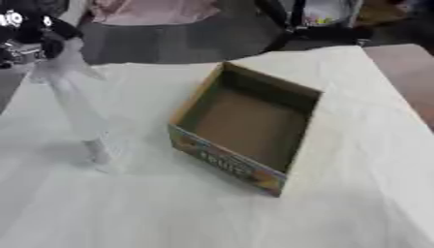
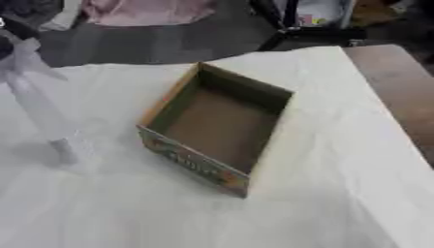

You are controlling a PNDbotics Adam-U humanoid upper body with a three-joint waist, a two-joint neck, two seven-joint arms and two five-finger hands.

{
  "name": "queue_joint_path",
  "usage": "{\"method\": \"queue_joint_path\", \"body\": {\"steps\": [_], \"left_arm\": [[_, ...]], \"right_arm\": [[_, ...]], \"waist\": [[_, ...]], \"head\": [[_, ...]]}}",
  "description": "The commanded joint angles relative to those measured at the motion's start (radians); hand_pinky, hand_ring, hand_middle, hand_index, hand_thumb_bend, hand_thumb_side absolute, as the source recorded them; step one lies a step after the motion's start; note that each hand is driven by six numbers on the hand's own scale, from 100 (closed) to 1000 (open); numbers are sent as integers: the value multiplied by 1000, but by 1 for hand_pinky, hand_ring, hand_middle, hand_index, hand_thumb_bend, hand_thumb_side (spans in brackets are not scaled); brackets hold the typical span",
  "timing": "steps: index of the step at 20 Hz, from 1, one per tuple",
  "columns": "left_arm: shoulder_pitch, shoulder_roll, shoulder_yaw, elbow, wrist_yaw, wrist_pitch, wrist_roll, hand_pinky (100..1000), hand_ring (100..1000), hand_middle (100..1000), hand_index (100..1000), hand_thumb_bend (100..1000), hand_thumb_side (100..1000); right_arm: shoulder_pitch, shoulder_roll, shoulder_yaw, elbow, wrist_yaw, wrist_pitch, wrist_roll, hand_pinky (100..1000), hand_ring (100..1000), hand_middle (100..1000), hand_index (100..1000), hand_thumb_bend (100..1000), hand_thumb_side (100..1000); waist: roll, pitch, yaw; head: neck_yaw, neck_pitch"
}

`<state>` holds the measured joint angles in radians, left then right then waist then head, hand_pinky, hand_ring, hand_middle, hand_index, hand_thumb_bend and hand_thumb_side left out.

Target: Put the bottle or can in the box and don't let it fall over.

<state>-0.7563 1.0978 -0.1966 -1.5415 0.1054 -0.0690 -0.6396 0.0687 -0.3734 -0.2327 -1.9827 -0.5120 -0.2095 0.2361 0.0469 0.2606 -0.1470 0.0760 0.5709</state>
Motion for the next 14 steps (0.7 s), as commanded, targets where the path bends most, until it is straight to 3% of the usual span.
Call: {"method": "queue_joint_path", "body": {"steps": [1,14], "left_arm": [[-18,37,30,-13,-2,9,29,690,527,772,909,100,776],[-31,26,23,-5,-21,37,38,694,545,797,918,138,754]], "right_arm": [[-8,-10,-1,-17,9,4,1,907,930,947,902,100,319],[-15,-1,-1,-17,15,11,3,908,930,947,902,100,324]], "waist": [[-3,-11,2],[1,-1,-3]], "head": [[-1,6],[4,7]]}}
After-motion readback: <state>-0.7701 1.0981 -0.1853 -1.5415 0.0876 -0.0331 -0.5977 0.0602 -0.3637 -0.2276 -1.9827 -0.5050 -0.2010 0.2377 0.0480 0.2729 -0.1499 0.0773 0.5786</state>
